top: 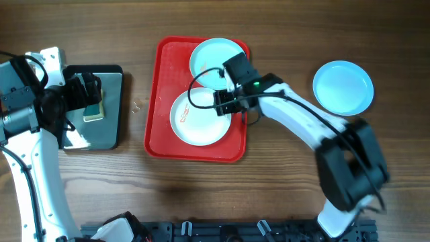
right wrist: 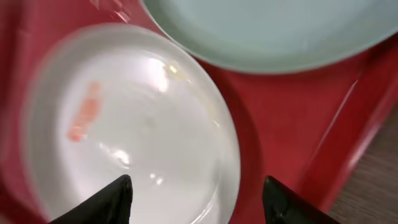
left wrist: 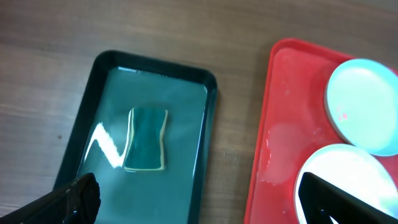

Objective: Clean dirty plates on tray and stack at the side

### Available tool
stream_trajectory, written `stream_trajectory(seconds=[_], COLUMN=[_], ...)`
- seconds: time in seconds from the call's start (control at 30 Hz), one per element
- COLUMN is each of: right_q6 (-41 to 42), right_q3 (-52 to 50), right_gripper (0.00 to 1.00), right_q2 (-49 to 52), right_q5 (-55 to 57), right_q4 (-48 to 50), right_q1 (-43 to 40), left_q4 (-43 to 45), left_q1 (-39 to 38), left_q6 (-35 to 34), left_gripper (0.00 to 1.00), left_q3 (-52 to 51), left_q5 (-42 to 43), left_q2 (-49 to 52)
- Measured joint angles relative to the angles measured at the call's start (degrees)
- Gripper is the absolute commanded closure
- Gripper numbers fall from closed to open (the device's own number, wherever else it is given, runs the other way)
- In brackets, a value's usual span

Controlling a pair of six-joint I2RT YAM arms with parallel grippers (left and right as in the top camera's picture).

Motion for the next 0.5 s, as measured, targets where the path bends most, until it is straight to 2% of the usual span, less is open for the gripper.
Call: stream_trajectory(seconds=[0.27,0.5], right_q6=[-4.96,-9.9], right_q3=[0.81,0.96], right_gripper=[0.27,0.26], right_q2=[-23.12,-33.77], right_q5=[2.99,4.35], right_q4=[-0.66,-5.22], right_q1=[0.02,0.02], left_q4=[-1.22,1.75], left_q1=[-0.59,-2.23], left_q6=[0.07,0.04], left_gripper=[0.0,0.0], left_q3=[0.02,0.02], left_q5=[-1.07,-1.99], left_q2=[8.17,15.91])
